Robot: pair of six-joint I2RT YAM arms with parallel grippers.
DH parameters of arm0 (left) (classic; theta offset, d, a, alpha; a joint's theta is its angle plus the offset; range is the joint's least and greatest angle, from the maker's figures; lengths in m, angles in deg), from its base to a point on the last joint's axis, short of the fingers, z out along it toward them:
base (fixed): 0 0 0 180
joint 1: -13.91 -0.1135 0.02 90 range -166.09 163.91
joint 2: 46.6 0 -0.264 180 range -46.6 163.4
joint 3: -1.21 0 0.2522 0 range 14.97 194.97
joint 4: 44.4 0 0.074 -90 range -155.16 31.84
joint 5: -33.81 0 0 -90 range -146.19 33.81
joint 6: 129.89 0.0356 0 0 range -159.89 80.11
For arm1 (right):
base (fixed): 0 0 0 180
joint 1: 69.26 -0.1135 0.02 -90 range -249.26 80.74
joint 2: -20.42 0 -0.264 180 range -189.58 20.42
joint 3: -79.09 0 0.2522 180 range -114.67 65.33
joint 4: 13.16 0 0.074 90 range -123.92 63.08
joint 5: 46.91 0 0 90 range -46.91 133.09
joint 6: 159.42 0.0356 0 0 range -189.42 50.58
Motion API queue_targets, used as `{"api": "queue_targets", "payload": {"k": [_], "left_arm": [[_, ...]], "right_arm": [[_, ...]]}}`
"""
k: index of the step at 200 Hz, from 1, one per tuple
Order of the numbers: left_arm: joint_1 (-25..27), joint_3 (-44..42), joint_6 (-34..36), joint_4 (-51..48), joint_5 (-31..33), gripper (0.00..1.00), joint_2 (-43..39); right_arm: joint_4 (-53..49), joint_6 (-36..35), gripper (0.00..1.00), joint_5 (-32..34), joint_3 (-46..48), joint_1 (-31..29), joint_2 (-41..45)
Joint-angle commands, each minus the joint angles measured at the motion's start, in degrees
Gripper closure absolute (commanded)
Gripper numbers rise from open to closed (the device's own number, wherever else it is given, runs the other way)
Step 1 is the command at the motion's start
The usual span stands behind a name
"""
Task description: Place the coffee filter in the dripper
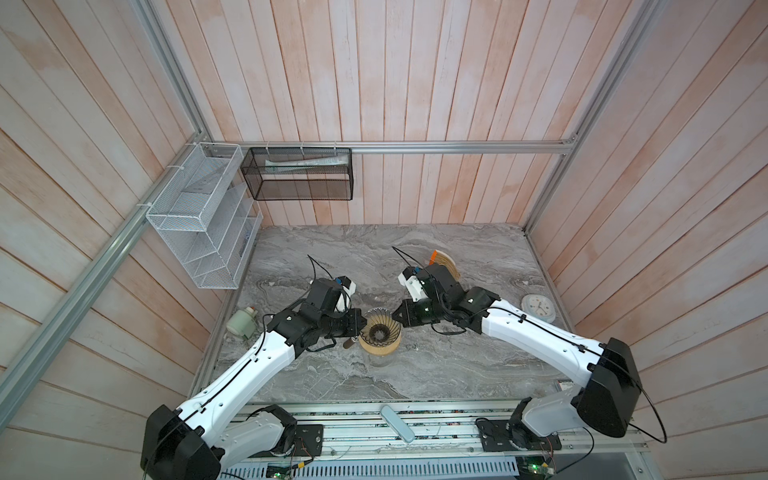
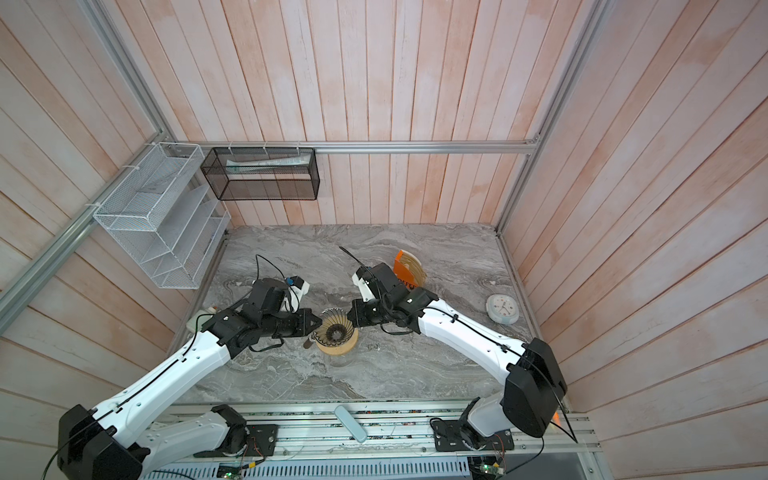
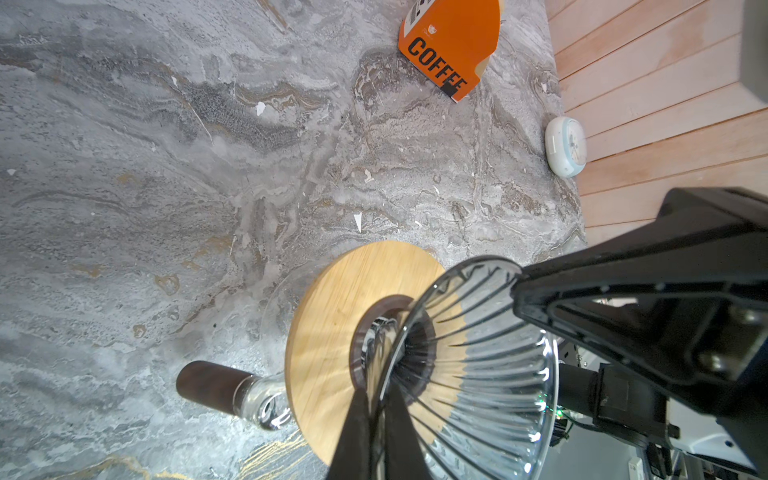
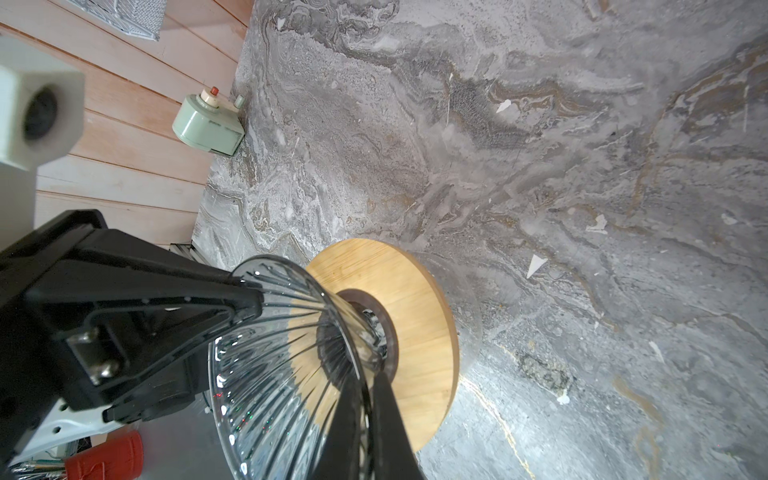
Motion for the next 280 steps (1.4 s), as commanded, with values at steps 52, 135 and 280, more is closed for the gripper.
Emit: {"api": "queue_targets", "payload": {"k": [52, 135, 280], "left_arm": [[0.66, -4.31, 1.63, -4.42, 0.20, 1.00, 2.06], [0.49, -4.20, 1.56, -3.94, 0.53, 1.00, 2.33], [0.49, -3.75, 1.37, -4.83, 1.27, 1.00, 1.73]], "right_arm": [[-0.47, 1.49, 1.00, 2.12, 4.21, -0.26, -2.54], [-0.78, 0.54, 0.98, 2.88, 3.65, -0.09, -2.90], [-3.27, 2.79, 0.73, 0.12, 1.38, 0.51, 3.76]]}}
